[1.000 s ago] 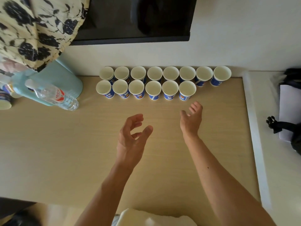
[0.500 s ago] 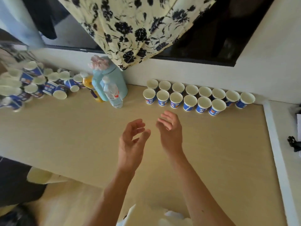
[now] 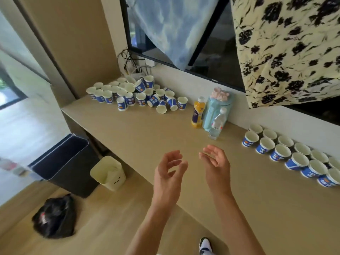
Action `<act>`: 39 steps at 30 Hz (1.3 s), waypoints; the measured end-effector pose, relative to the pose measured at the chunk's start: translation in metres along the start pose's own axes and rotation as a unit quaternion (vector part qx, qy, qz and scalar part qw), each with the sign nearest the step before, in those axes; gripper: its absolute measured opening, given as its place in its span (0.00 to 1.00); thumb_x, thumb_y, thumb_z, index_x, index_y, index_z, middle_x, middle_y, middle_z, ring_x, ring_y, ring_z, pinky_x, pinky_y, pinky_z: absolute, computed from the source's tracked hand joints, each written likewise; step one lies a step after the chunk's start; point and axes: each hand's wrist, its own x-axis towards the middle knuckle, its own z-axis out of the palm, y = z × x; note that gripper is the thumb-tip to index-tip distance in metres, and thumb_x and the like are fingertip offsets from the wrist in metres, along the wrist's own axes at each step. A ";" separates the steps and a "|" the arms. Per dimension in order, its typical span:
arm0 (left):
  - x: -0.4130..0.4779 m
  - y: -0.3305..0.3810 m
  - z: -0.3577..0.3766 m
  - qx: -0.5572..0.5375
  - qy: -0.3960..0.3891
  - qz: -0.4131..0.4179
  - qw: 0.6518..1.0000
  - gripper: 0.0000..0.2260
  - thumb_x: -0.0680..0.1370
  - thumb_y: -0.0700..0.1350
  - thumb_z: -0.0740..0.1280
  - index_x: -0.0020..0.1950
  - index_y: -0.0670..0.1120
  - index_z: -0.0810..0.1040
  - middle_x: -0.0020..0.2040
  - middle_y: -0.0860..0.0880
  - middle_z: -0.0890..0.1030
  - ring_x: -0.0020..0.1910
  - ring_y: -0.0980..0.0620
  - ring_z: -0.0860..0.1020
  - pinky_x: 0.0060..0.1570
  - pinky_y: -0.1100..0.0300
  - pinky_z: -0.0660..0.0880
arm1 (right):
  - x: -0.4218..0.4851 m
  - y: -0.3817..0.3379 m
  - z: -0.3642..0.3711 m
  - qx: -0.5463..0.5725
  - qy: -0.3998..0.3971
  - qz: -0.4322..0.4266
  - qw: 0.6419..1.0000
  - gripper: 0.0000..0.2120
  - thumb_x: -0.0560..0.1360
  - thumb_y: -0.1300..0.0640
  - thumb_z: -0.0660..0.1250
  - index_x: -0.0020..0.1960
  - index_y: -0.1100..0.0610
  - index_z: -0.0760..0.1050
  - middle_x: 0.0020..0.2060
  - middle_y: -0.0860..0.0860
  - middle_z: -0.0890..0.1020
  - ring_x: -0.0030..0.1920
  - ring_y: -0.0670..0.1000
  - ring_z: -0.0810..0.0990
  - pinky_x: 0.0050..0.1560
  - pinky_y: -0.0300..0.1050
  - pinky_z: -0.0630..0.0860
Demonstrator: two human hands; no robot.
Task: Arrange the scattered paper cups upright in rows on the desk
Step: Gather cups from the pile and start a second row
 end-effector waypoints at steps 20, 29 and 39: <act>0.223 0.019 -0.121 0.101 0.038 0.012 0.994 0.15 0.72 0.52 0.71 0.59 0.51 0.80 0.54 0.55 0.84 0.52 0.58 0.81 0.49 0.60 0.78 | 0.144 0.020 0.223 0.014 -0.087 0.056 0.995 0.18 0.77 0.59 0.72 0.65 0.52 0.74 0.60 0.49 0.81 0.59 0.47 0.81 0.59 0.45 0.78; 0.339 0.021 -0.150 0.083 0.032 -0.015 0.996 0.17 0.71 0.51 0.71 0.58 0.49 0.80 0.54 0.51 0.84 0.50 0.57 0.82 0.48 0.60 0.77 | 0.196 0.018 0.275 0.017 -0.071 0.085 0.994 0.18 0.76 0.60 0.72 0.65 0.54 0.75 0.60 0.50 0.82 0.60 0.49 0.82 0.59 0.45 0.77; 0.478 -0.010 -0.192 0.093 -0.046 -0.065 0.992 0.13 0.75 0.50 0.72 0.58 0.49 0.80 0.52 0.52 0.82 0.50 0.55 0.80 0.48 0.60 0.76 | 0.232 0.023 0.359 -0.017 -0.032 0.104 0.994 0.18 0.75 0.57 0.75 0.63 0.51 0.77 0.58 0.47 0.82 0.57 0.46 0.82 0.48 0.34 0.75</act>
